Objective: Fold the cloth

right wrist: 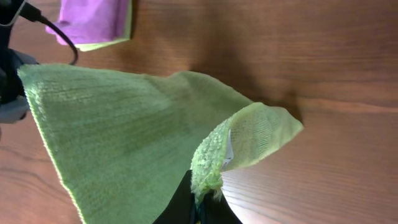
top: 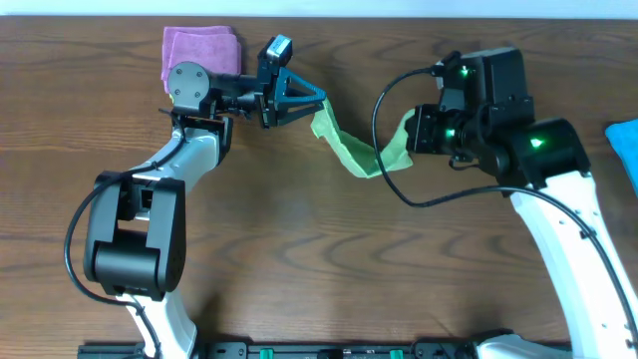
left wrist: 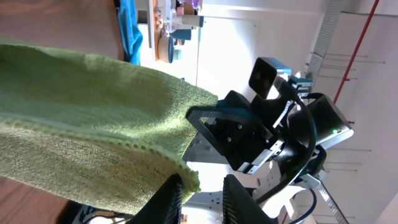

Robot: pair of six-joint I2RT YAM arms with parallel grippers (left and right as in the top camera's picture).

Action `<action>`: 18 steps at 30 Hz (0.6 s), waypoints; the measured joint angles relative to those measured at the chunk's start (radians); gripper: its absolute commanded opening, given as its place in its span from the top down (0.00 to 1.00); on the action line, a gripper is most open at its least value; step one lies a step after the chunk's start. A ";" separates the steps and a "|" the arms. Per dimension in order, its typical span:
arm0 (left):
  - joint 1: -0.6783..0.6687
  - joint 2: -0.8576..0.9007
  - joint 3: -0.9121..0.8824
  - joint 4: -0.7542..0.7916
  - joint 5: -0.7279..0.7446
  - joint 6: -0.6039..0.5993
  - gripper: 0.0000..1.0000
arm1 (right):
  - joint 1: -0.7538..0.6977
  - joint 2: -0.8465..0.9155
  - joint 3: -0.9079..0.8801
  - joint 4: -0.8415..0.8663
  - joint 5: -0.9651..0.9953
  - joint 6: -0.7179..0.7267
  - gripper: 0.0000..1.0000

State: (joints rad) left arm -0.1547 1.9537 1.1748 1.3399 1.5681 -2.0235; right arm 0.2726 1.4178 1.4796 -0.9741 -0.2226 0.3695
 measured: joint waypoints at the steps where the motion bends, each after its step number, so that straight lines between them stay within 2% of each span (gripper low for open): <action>1: -0.002 0.000 -0.004 0.002 0.000 0.000 0.82 | 0.000 -0.003 0.000 -0.002 0.006 -0.002 0.99; 3: -0.009 0.000 -0.023 0.004 -0.001 0.000 0.82 | 0.000 -0.005 0.000 -0.006 0.014 -0.007 0.98; 5: -0.021 0.000 -0.053 0.005 0.000 0.000 0.94 | 0.000 -0.005 0.000 -0.006 0.019 -0.008 0.98; 13: -0.083 0.000 -0.221 0.027 0.000 0.000 0.94 | 0.000 -0.005 0.000 -0.005 0.030 -0.014 0.99; 18: -0.082 0.000 -0.256 0.074 0.001 0.000 0.94 | 0.000 -0.005 0.000 -0.005 0.034 -0.016 0.98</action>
State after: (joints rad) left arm -0.2371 1.9537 0.9184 1.4143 1.5688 -2.0235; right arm 0.2726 1.4124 1.4796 -0.9794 -0.1883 0.3538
